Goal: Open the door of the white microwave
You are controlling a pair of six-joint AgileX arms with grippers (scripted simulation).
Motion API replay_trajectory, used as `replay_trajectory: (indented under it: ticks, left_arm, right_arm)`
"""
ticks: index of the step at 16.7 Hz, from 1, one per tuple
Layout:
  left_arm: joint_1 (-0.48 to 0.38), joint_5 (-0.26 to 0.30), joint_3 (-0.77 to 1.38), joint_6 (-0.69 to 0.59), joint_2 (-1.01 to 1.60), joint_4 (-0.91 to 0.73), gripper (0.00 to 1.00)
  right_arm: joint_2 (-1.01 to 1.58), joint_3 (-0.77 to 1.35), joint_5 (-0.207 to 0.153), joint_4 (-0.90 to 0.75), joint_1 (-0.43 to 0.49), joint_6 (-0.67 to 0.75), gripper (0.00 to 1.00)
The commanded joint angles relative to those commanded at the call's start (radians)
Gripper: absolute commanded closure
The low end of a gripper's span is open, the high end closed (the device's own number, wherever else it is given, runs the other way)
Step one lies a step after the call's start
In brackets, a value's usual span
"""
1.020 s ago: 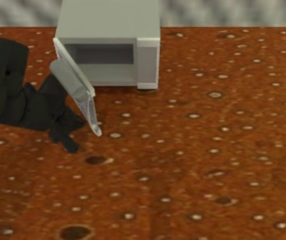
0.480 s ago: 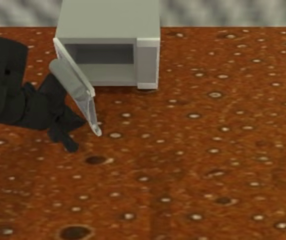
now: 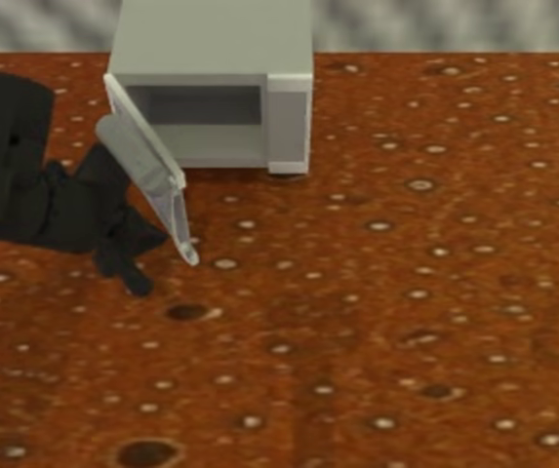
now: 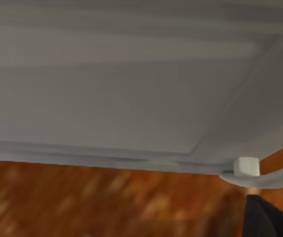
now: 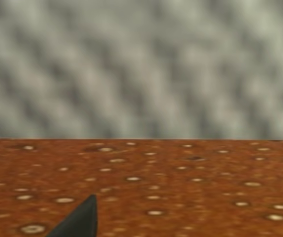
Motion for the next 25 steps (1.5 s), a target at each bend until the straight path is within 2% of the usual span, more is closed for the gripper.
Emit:
replay_trajectory:
  ticks: [25]
  left_arm:
    - [0.011, 0.013, 0.004, 0.025, 0.002, -0.014, 1.00]
  right_arm:
    - [0.000, 0.000, 0.000, 0.000, 0.000, 0.000, 0.00]
